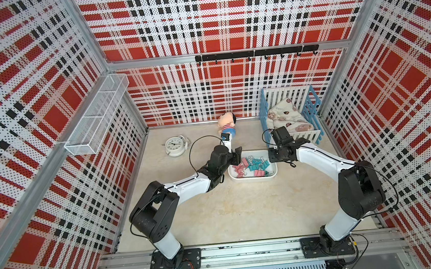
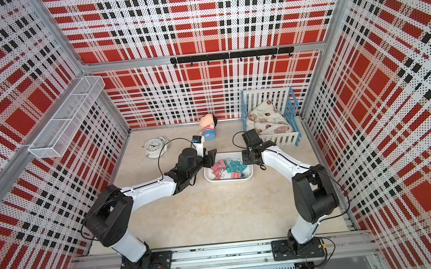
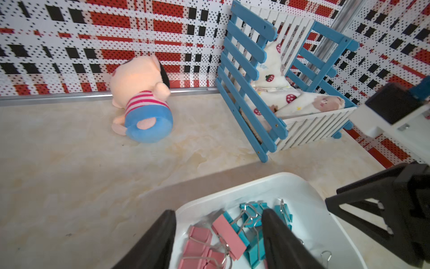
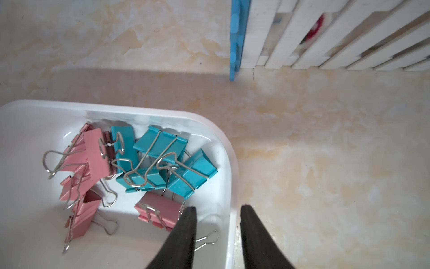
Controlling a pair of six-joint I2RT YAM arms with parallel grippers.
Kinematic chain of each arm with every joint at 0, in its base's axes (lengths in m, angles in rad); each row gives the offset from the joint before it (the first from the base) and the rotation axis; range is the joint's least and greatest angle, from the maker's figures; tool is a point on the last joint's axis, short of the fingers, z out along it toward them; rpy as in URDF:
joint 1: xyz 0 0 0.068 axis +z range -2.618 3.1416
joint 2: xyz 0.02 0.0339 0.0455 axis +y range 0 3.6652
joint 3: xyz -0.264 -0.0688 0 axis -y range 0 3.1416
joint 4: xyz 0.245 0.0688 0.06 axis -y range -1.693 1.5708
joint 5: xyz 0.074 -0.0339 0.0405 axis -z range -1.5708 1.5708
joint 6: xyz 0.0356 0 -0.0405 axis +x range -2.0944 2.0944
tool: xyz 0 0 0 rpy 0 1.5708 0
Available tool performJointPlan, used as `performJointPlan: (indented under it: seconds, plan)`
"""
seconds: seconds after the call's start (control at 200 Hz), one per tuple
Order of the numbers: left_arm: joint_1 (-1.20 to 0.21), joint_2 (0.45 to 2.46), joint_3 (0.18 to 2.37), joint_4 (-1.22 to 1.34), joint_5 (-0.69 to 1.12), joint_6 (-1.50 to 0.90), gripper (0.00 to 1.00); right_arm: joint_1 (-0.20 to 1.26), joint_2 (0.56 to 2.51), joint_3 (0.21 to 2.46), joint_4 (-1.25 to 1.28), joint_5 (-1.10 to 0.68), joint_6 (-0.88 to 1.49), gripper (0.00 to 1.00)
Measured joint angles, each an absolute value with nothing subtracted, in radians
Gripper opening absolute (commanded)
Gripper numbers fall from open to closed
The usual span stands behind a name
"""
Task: Take out the binder clips from the storage box
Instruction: Pick up the binder clip from the storage box.
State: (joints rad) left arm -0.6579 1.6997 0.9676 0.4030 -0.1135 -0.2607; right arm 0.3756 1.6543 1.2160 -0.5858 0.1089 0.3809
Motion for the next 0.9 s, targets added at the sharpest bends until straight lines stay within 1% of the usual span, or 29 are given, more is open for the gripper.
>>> performJointPlan:
  seconds: [0.115, 0.266, 0.566, 0.656, 0.897]
  plan:
    - [-0.664, 1.759, 1.035, 0.368, -0.082, -0.261, 0.66, 0.37, 1.649, 1.216, -0.585, 0.112, 0.378, 0.41]
    - [-0.669, 1.818, 1.115, 0.292, -0.07, -0.257, 0.66, 0.37, 1.664, 1.216, -0.58, 0.107, 0.377, 0.39]
    - [-0.686, 1.855, 1.14, 0.214, -0.059, -0.253, 0.65, 0.369, 1.711, 1.21, -0.577, 0.106, 0.373, 0.37]
    - [-0.69, 1.876, 1.162, 0.189, -0.056, -0.254, 0.61, 0.369, 1.711, 1.2, -0.569, 0.102, 0.372, 0.38]
    - [-0.697, 1.914, 1.184, 0.137, -0.065, -0.262, 0.56, 0.37, 1.73, 1.18, -0.55, 0.075, 0.372, 0.39]
